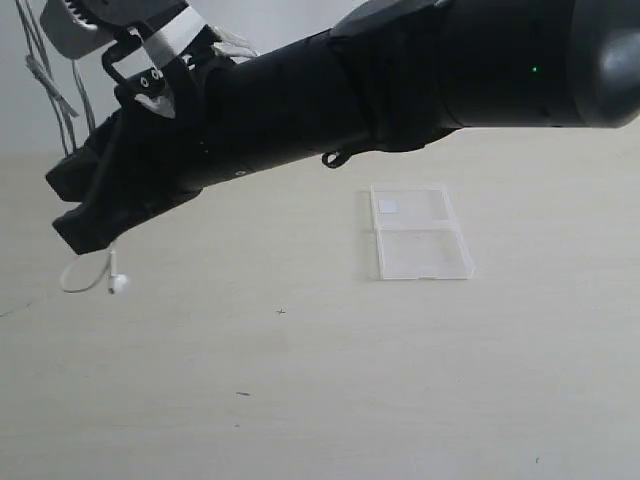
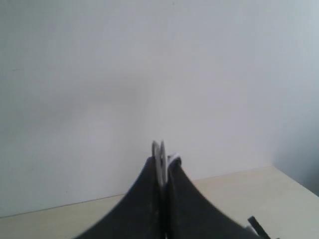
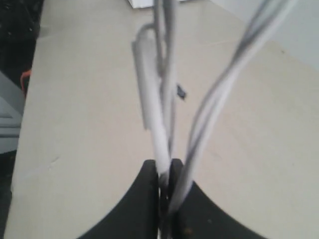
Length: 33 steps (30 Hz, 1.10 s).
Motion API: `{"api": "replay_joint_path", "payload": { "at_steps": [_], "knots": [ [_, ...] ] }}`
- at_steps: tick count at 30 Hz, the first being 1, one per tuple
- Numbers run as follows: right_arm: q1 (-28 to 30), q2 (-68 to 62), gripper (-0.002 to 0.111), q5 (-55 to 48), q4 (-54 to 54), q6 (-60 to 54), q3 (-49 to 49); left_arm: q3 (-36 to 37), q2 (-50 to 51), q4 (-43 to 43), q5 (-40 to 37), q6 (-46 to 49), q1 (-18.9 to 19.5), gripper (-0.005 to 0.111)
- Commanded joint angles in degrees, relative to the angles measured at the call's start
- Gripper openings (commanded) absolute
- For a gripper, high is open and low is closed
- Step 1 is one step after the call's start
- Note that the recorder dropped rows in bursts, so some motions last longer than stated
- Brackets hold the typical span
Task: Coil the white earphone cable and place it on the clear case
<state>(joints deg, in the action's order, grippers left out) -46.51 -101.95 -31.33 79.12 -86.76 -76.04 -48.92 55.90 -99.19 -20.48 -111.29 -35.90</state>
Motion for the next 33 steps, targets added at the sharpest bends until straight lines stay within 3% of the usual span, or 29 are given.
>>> {"api": "replay_joint_path", "payload": {
  "at_steps": [1,6,12,19,33],
  "knots": [
    [0.5,0.0,0.0,0.6,-16.5,12.8,0.1,1.6,-0.3,-0.8,-2.1,0.9,0.0,0.0],
    [0.5,0.7,0.0,1.3,-17.6,13.1,0.1,5.4,-0.3,-0.8,-3.7,0.9,0.0,0.0],
    [0.5,5.0,0.0,2.6,-30.4,22.4,0.1,8.6,-0.3,3.9,-7.6,4.0,0.0,0.0],
    [0.5,11.2,0.0,2.6,-44.2,33.4,0.1,11.4,-0.3,5.5,-0.6,5.1,0.0,0.0],
    [0.5,11.0,0.0,-1.8,-41.4,34.3,0.2,11.3,-2.4,1.9,0.7,4.8,0.0,0.0]
  ]
}}
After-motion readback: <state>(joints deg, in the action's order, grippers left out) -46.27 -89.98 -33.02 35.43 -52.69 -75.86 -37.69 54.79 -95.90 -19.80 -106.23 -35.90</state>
